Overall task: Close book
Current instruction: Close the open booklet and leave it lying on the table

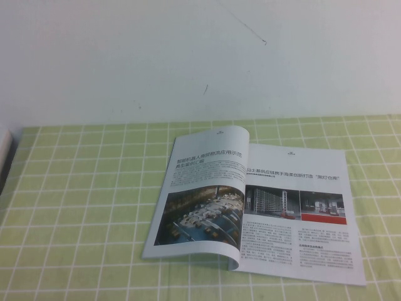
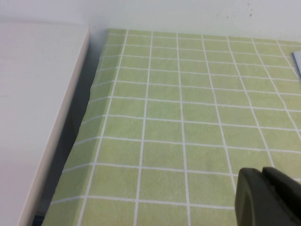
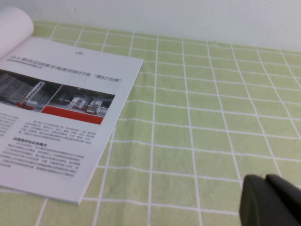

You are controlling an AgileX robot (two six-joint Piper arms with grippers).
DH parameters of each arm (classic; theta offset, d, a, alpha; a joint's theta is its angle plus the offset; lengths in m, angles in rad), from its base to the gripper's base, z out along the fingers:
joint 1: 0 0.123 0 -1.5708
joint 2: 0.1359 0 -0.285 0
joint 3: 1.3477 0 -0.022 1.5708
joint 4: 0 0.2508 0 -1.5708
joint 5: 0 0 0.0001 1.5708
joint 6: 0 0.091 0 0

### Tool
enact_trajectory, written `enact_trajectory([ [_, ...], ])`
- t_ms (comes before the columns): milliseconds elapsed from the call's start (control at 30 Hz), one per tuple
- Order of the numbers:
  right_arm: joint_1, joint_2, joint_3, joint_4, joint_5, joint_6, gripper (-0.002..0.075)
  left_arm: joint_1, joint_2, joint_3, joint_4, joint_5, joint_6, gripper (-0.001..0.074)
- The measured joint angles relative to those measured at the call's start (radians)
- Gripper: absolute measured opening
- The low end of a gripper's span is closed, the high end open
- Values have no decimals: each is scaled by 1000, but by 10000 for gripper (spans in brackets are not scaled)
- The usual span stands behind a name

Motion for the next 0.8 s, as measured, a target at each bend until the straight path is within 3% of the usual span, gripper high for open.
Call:
enact_trajectory([
  [533, 0, 0, 0, 0, -8, 0, -3, 0, 0, 2, 21, -15, 18, -4],
  [667, 0, 0, 7, -11, -103, 0, -3, 0, 0, 13, 32, -134, 22, -4],
  [800, 0, 0, 7, -18, -322, 0, -3, 0, 0, 13, 32, -420, 22, -4],
])
